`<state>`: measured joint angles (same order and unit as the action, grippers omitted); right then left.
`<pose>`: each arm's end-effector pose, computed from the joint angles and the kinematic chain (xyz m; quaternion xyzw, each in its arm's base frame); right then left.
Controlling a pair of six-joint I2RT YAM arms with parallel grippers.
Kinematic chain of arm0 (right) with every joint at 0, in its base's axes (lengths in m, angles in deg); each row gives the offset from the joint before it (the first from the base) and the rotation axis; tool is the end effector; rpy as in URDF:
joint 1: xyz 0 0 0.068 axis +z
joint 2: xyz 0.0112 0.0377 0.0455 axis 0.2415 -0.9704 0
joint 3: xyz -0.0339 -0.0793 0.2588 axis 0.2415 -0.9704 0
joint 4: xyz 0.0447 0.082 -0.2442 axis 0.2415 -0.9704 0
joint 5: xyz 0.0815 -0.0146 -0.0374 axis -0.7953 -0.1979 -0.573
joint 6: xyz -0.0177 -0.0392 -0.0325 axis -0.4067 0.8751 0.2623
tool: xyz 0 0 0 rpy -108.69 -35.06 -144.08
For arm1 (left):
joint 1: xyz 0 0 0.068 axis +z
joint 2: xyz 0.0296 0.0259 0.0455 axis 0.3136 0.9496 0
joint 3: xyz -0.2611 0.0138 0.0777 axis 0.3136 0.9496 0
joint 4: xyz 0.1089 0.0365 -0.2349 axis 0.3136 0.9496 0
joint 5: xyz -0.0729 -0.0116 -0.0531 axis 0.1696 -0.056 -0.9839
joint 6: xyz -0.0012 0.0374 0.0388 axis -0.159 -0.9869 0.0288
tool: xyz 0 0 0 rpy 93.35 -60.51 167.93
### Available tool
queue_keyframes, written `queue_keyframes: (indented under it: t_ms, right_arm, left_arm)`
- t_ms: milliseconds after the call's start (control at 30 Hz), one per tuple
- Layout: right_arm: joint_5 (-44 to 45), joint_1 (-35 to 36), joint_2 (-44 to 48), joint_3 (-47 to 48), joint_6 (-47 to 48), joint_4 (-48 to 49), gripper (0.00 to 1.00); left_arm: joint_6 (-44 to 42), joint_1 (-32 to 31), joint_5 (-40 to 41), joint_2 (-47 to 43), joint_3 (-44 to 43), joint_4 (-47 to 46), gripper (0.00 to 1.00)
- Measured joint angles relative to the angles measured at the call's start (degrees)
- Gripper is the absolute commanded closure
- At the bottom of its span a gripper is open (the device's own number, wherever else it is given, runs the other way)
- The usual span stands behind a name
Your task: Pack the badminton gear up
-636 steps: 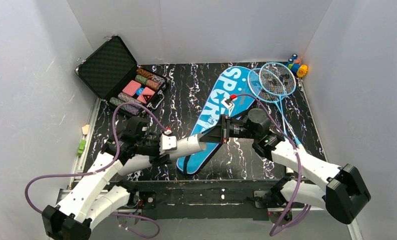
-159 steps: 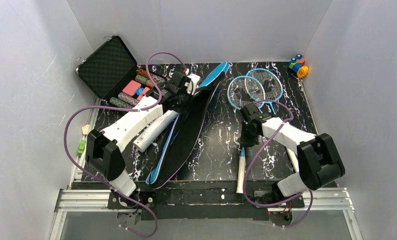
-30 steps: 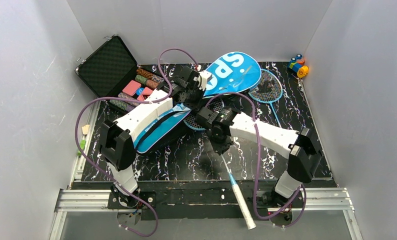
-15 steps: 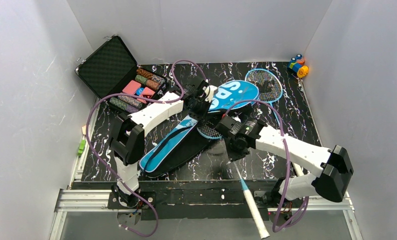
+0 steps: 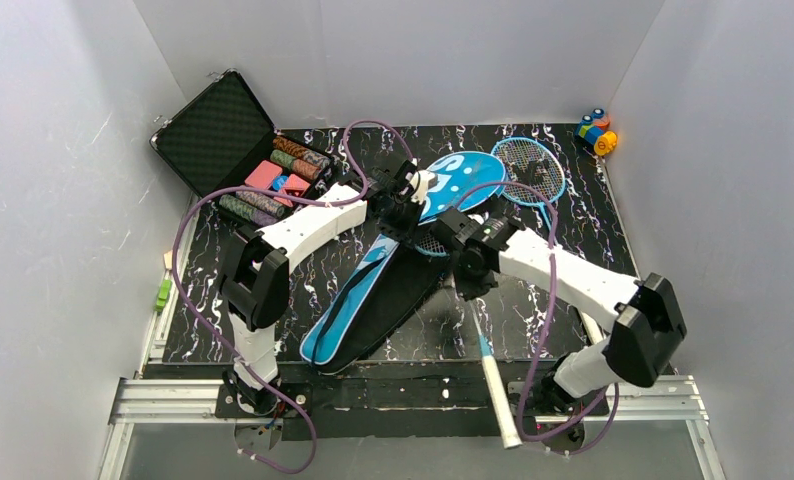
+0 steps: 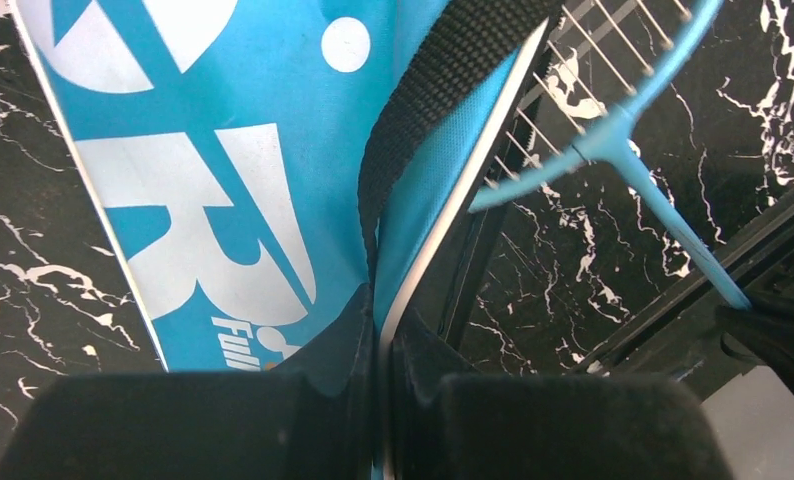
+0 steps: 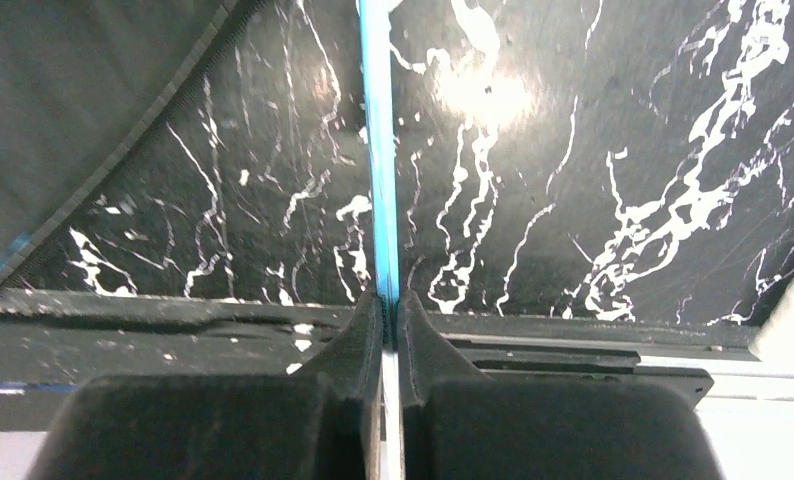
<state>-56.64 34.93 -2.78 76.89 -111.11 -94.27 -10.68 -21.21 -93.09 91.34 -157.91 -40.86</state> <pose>0.1780 0.1903 0.2636 -0.0757 0.9808 -0.0040 0.1799 0.3088 -0.2642 0.2586 0.2818 0.9236 -0.1925 0.1749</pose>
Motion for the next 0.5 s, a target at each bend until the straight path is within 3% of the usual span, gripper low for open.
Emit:
queue_keyframes:
  t_ms: [500]
  right_arm:
    - [1.44,-1.68,-14.78,17.92,-2.67,3.69,0.99]
  left_arm:
    - [1.07,1.09,-10.88,0.0,-0.33,1.49,1.0]
